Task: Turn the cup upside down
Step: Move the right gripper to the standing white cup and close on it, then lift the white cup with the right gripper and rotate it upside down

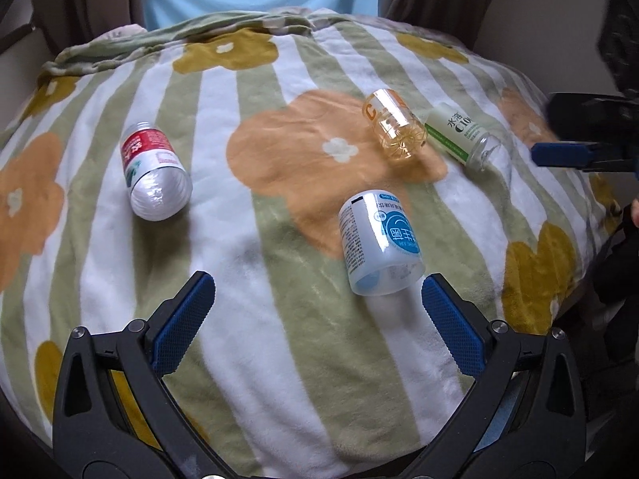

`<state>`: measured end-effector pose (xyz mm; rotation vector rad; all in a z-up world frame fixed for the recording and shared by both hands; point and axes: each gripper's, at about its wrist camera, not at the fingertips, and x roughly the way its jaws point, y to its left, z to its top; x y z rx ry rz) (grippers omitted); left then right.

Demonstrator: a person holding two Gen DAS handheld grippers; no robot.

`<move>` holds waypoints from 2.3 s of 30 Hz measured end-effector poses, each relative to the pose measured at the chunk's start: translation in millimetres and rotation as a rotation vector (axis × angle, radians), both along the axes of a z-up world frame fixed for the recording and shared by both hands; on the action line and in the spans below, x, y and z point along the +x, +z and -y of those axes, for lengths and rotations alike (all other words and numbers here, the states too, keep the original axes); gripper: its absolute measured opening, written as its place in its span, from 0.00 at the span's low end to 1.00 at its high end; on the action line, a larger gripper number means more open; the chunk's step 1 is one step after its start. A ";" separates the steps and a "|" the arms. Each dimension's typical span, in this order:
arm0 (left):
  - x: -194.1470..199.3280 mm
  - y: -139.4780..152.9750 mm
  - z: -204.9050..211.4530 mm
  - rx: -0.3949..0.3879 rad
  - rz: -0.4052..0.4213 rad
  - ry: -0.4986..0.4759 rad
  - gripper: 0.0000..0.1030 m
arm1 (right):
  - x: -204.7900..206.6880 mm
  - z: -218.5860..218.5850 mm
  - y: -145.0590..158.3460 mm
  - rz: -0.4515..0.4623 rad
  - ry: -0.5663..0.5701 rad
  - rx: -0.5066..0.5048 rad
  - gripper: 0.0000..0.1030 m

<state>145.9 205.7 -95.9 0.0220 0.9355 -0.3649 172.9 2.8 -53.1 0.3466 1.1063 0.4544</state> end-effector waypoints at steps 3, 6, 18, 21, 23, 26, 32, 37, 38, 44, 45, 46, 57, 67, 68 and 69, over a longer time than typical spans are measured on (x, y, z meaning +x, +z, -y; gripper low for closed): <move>-8.4 -2.2 -11.7 -0.032 0.015 0.004 1.00 | 34.4 -17.4 -34.1 -0.211 0.016 -0.006 1.00; -15.2 -4.8 -24.8 -0.064 0.012 0.011 1.00 | 56.3 -27.9 -66.7 -0.364 0.008 -0.038 1.00; -7.2 -15.0 -44.5 -0.092 -0.005 -0.008 1.00 | 93.6 -64.8 -122.2 -0.544 -0.001 -0.121 0.72; -5.6 -18.1 -43.7 -0.096 -0.014 -0.014 1.00 | 94.9 -69.9 -126.2 -0.549 0.011 -0.150 0.63; -5.2 -19.1 -43.6 -0.094 -0.015 -0.015 1.00 | 96.0 -69.6 -126.6 -0.548 0.011 -0.148 0.58; -5.2 -20.2 -43.7 -0.090 -0.017 -0.016 1.00 | 97.1 -71.1 -122.1 -0.525 0.019 -0.152 0.58; -9.4 -22.4 -51.0 -0.101 -0.005 0.017 1.00 | 71.4 -77.3 -65.3 -0.049 0.048 -0.191 0.58; -12.6 -27.7 -58.3 -0.100 -0.008 0.048 1.00 | 23.4 -85.4 -66.0 0.391 0.022 -0.261 0.58; -13.4 -28.5 -59.6 -0.098 -0.009 0.051 1.00 | 15.7 -89.4 -74.7 0.440 0.025 -0.284 0.58; -17.6 -30.6 -65.8 -0.078 -0.015 0.062 1.00 | -0.6 -96.0 -98.6 0.539 0.035 -0.372 0.58; -18.2 -31.1 -66.2 -0.076 -0.016 0.062 1.00 | -3.6 -96.0 -99.2 0.544 0.036 -0.371 0.58; -18.3 -31.5 -66.4 -0.073 -0.016 0.063 1.00 | -3.8 -94.3 -98.7 0.543 0.037 -0.368 0.58; -18.8 -28.9 -53.4 -0.034 0.009 0.043 1.00 | -23.1 -80.3 -101.3 0.514 0.064 -0.361 0.58; -25.5 -22.9 -43.4 0.004 0.043 0.034 1.00 | -27.6 -81.5 -106.1 0.476 0.067 -0.362 1.00; -25.9 -22.7 -42.9 0.004 0.042 0.033 1.00 | -28.1 -79.9 -105.2 0.475 0.061 -0.358 1.00; -26.0 -22.4 -42.4 0.004 0.041 0.033 1.00 | -28.1 -78.2 -104.6 0.470 0.055 -0.351 1.00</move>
